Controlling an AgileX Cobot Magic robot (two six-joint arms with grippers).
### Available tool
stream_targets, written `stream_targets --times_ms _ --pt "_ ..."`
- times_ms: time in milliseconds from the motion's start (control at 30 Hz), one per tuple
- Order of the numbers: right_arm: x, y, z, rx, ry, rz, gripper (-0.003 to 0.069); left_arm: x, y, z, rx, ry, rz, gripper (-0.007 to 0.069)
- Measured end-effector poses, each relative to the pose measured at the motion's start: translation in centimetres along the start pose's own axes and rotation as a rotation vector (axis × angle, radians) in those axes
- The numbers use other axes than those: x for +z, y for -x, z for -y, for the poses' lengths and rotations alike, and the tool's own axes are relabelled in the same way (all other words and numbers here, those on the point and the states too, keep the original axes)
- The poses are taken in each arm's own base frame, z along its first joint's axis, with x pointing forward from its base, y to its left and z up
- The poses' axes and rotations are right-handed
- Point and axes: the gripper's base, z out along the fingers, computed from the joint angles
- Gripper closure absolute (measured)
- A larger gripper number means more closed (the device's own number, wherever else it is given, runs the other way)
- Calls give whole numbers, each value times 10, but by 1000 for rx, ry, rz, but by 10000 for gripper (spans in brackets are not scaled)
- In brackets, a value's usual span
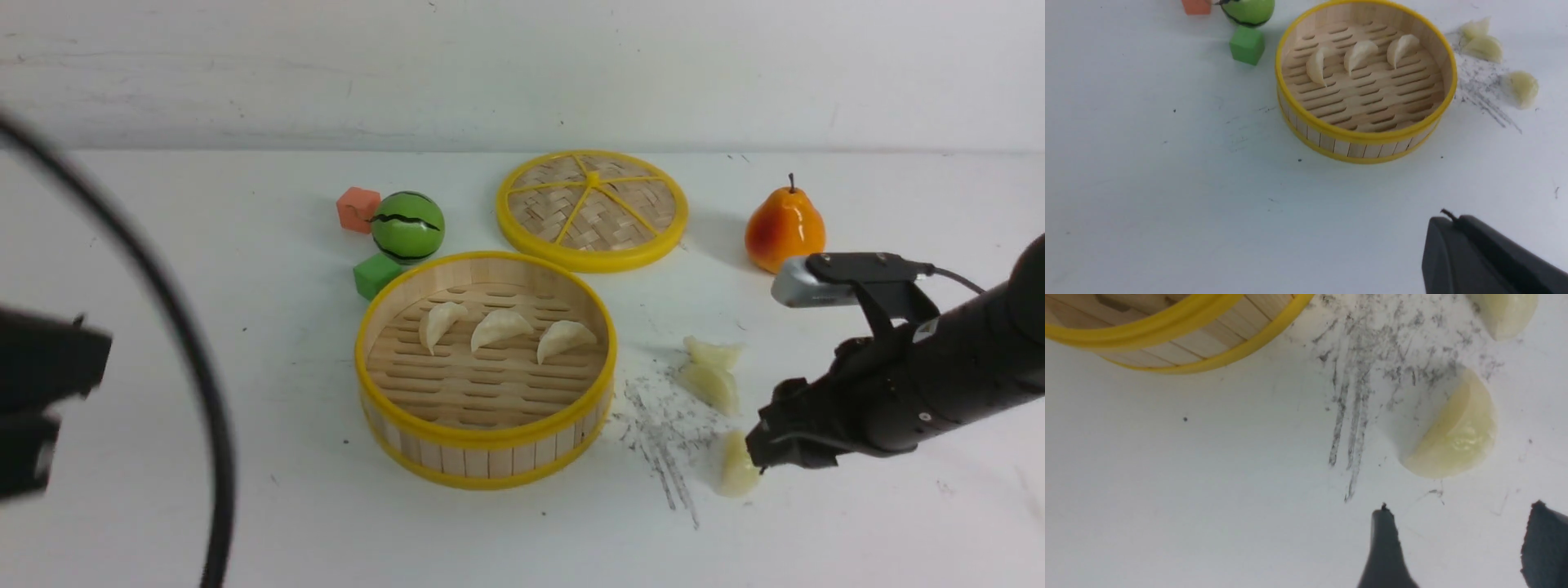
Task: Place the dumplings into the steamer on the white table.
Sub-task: 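Reach for and grasp a dumpling lying on the table beside the steamer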
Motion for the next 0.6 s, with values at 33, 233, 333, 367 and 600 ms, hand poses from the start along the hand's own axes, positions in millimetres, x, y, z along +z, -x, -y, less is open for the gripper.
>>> stream_targets --times_ms 33,233,333,367,600 --pt "2 1 1 -2 -2 -4 225 0 -8 -1 1 -2 13 638" --pt "13 8 5 -26 -21 -32 225 4 -76 -5 -12 -17 100 638" --pt "15 11 5 -11 -25 -65 225 7 -101 -5 -20 -35 198 638" --pt "14 12 4 -8 -26 -76 225 8 -106 -5 -24 -44 236 638" --pt "10 18 -19 -135 -112 -118 225 -5 -118 -6 -34 -77 478 638"
